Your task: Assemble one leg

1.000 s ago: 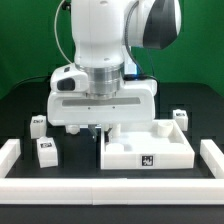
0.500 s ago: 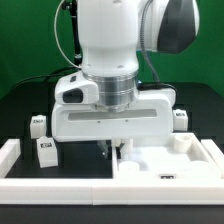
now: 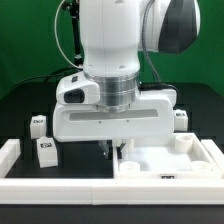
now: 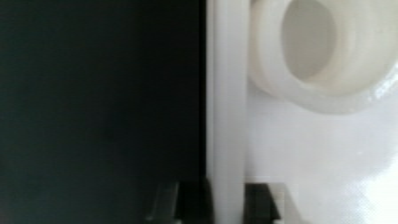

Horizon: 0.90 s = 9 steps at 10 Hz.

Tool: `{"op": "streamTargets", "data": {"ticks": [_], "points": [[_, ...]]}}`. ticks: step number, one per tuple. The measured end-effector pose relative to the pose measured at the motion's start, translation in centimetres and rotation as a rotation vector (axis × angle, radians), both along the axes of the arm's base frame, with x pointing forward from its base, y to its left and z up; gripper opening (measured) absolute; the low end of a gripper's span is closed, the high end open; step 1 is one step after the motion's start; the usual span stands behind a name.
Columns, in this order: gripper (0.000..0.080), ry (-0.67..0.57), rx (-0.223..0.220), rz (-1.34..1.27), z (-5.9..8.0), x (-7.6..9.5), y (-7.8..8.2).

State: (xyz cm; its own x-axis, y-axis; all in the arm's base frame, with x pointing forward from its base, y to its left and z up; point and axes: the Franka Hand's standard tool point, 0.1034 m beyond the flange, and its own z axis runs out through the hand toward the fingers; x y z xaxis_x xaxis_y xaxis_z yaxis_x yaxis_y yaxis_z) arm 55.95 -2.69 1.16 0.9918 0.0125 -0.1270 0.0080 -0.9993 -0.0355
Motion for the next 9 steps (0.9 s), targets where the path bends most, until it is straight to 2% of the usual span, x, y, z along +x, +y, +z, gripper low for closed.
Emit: {"op": "streamTargets", "data": {"ticks": [3, 8, 9], "points": [[0.0054, -0.003, -0.013, -0.032, -0.1, 1.2, 0.6], [0.0054, 0.008, -0.019, -0.035, -0.1, 1.2, 0.6], [0.0209, 0.008, -0.019, -0.036, -0.1, 1.2, 0.5]]}}
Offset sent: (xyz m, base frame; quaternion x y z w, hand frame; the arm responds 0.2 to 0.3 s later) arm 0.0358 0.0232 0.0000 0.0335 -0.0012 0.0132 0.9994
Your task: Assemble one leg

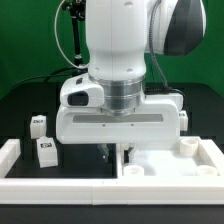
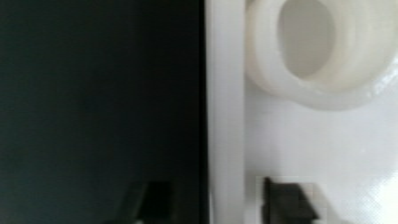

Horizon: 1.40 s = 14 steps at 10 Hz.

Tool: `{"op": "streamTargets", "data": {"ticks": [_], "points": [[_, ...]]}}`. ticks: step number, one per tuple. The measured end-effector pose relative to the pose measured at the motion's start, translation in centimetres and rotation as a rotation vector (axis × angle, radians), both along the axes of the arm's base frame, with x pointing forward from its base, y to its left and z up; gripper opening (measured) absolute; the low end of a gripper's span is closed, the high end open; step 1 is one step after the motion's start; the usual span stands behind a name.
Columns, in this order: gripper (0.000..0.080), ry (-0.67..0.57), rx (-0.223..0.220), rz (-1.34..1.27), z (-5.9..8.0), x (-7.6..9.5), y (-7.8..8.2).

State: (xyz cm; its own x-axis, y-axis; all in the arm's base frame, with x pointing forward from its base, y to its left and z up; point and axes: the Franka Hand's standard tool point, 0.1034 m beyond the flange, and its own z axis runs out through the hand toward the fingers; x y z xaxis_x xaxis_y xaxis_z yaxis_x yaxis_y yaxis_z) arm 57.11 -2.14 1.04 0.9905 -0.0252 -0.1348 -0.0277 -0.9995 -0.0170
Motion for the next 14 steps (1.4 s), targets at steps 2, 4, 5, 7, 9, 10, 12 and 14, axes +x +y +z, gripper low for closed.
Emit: {"op": "streamTargets", "data": {"ticks": [2, 4, 5, 7, 9, 10, 12, 14], "points": [[0.0343, 0.008, 0.008, -0.009, 1.0, -0.4, 0.6], [0.0622, 0.006, 0.033, -0.007, 4.3, -2.6, 3.0], [0.0622, 0.003, 0.032, -0.031, 5.7, -3.8, 4.9], [0.0643, -0.012, 0.018, -0.028, 7.0, -4.9, 7.1], [0.0649, 0.018, 0.02, -0.033, 6.9, -5.1, 6.9], [0.0649, 0.018, 0.014, -0.077, 6.8, -5.4, 7.4], [0.0649, 0.098, 0.004, -0.126, 5.7, -8.9, 11.2], [0.0649, 0.186, -0.008, -0.166, 6.2, -10.7, 15.0]]}}
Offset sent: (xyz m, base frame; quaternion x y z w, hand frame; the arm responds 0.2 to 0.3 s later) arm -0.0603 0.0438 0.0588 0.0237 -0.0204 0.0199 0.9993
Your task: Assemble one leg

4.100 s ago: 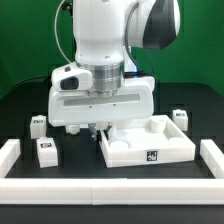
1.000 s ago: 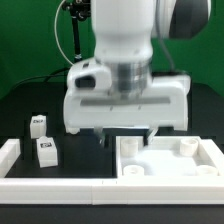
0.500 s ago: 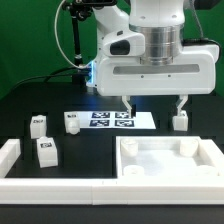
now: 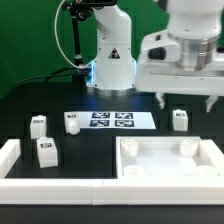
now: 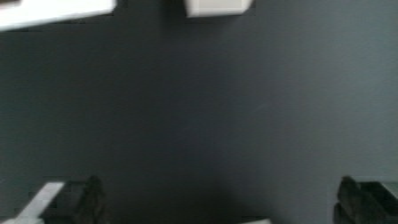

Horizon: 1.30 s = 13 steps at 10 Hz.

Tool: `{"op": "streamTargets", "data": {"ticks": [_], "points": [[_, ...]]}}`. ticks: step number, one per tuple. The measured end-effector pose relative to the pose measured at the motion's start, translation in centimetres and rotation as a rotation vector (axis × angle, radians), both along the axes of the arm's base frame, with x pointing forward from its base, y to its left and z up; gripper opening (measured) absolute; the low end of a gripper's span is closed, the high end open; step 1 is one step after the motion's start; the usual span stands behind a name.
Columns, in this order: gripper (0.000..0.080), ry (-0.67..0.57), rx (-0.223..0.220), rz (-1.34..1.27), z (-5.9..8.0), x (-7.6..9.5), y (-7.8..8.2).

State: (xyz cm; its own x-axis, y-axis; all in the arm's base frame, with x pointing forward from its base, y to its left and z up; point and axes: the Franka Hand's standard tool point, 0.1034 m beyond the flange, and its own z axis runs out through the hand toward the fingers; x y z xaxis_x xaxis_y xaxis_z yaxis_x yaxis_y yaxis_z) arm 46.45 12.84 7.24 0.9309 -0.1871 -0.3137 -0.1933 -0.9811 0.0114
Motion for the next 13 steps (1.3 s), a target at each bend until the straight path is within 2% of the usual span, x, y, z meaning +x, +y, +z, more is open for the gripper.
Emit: {"op": "streamTargets", "data": {"ticks": [1, 4, 5, 6, 7, 9, 11, 12, 13], "points": [[0.0649, 0.068, 0.002, 0.013, 0.5, -0.6, 0.6], [0.0649, 0.236, 0.007, 0.005, 0.0, -0.7, -0.6], [0.0649, 0.284, 0.038, -0.02, -1.2, -0.9, -1.2], [0.0649, 0.397, 0.064, -0.066, -2.4, -2.4, -1.3], [0.0649, 0.49, 0.09, -0.089, -2.8, -3.2, -1.0], [0.0649, 0.626, 0.108, -0.084, -1.9, -3.8, -1.3], [0.0649, 0.615, 0.104, -0.088, -2.5, -3.4, -1.5], [0.0649, 0.621, 0.103, -0.108, -2.8, -3.8, -1.2], [0.0649, 0.649, 0.107, -0.131, -3.6, -5.0, -0.5]]}}
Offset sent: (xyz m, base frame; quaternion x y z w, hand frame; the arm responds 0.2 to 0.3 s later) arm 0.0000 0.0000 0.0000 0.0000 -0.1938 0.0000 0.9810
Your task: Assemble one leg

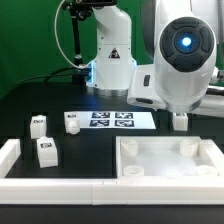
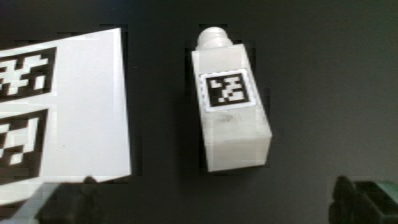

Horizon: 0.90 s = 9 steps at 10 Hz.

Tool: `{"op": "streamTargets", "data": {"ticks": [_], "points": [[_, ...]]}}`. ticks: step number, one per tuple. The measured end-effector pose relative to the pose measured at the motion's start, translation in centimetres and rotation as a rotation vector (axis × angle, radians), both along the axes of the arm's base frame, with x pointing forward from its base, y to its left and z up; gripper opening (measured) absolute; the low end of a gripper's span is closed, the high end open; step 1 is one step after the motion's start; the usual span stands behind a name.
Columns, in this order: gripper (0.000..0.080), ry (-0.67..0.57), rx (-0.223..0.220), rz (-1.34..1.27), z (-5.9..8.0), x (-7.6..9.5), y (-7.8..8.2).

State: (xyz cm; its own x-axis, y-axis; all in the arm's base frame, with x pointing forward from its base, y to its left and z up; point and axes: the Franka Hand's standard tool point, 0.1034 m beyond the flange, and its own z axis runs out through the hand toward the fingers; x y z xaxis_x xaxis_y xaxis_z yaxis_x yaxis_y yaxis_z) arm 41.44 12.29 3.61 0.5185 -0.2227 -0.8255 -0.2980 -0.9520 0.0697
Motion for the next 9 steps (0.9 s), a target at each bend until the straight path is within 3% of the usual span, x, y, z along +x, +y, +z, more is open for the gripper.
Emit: {"op": "streamTargets", "data": {"ticks": [4, 7, 8, 9], "points": [[0.0649, 0.058, 0.017, 0.017, -1.9, -3.7, 2.0], [0.0649, 0.057, 0.016, 0.013, -2.3, -3.7, 1.9], [0.0561, 0.056, 0.016, 0.012, -2.3, -3.7, 1.9], [0.0379, 0.055, 0.015, 0.011, -2.3, -3.7, 1.8]]}}
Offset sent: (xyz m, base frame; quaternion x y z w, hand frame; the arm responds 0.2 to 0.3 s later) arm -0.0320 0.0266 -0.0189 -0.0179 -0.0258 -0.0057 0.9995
